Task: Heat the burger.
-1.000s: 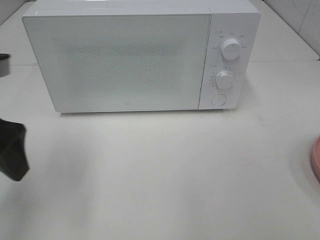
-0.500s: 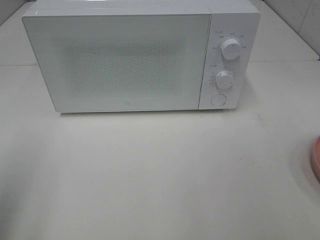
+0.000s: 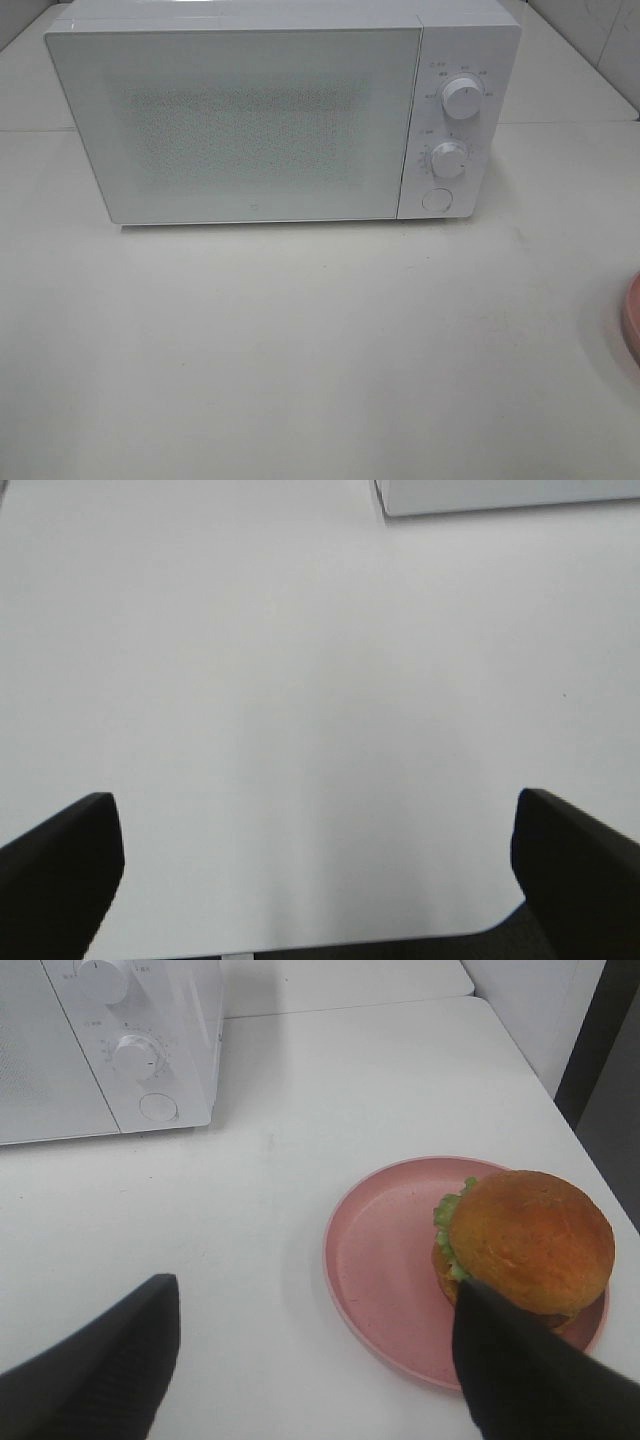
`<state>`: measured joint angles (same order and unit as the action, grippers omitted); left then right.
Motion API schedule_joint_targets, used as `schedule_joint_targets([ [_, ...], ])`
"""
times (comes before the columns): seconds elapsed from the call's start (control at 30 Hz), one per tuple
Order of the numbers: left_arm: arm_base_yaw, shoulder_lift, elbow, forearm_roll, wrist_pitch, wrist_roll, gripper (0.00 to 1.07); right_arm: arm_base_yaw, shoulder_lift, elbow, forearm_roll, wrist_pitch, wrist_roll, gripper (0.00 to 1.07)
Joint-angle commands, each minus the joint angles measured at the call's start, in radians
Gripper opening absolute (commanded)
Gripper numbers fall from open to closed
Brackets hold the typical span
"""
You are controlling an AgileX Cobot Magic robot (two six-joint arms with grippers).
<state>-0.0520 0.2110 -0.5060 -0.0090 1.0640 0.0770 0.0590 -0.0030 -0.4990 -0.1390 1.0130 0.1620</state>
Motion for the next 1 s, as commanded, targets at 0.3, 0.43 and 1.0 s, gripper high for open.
schedule_joint_targets([
  [0.3, 0.002, -0.244, 0.008, 0.009, -0.026, 0.012, 1.04, -0.003, -0.029, 0.002, 0.000, -0.006, -0.011, 0.75],
  [0.43, 0.002, -0.240, 0.008, 0.009, -0.026, 0.019, 1.04, -0.003, -0.027, 0.002, 0.000, -0.006, -0.011, 0.75],
  [1.0, 0.027, -0.240, 0.008, 0.009, -0.026, 0.019, 1.04, -0.003, -0.026, 0.002, 0.000, -0.006, -0.010, 0.75],
])
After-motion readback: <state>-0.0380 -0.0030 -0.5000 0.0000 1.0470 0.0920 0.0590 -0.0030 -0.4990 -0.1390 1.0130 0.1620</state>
